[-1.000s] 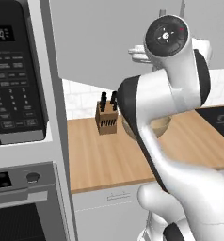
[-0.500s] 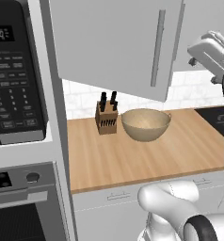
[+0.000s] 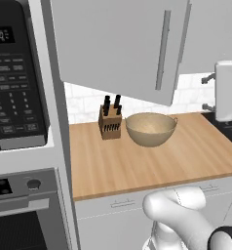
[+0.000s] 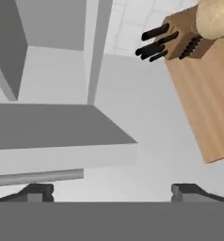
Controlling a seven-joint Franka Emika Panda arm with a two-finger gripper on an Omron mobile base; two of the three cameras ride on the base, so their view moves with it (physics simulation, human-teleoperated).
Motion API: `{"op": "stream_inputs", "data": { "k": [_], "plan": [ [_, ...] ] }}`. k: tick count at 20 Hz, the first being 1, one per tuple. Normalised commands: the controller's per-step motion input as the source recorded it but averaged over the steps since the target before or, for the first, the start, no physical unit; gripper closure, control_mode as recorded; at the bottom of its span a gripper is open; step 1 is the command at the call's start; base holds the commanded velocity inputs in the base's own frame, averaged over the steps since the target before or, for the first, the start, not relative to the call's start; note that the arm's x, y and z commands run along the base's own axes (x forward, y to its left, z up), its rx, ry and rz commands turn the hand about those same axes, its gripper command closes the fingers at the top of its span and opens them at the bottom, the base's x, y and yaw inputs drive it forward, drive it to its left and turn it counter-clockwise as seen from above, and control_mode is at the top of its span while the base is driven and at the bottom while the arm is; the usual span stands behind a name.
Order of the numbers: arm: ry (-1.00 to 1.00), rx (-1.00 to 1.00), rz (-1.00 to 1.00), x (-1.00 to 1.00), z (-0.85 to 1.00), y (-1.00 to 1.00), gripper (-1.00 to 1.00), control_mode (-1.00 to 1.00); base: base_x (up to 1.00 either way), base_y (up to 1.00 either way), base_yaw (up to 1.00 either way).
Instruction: Open the cabinet, pick up the bread from the cabinet and place it in the basket. Then move the basket to the dining counter.
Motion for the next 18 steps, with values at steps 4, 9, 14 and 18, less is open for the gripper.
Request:
{"op": "stream_inputs", "data": {
  "k": [4, 9, 14, 18],
  "plan": [
    [0.36, 0.46, 0.41, 0.99, -0.01, 0.05, -1.00, -1.00, 0.00, 0.00, 0.00],
    [0.11, 0.17, 0.11, 0.35, 0.00, 0.08, -1.00, -1.00, 0.00, 0.00, 0.00],
    [0.00, -0.04, 0.02, 0.28, 0.00, 0.38, -1.00, -1.00, 0.00, 0.00, 0.00],
    [0.00, -0.05, 0.00, 0.38, 0.02, 0.14, -1.00, -1.00, 0.00, 0.00, 0.00]
  ]
}}
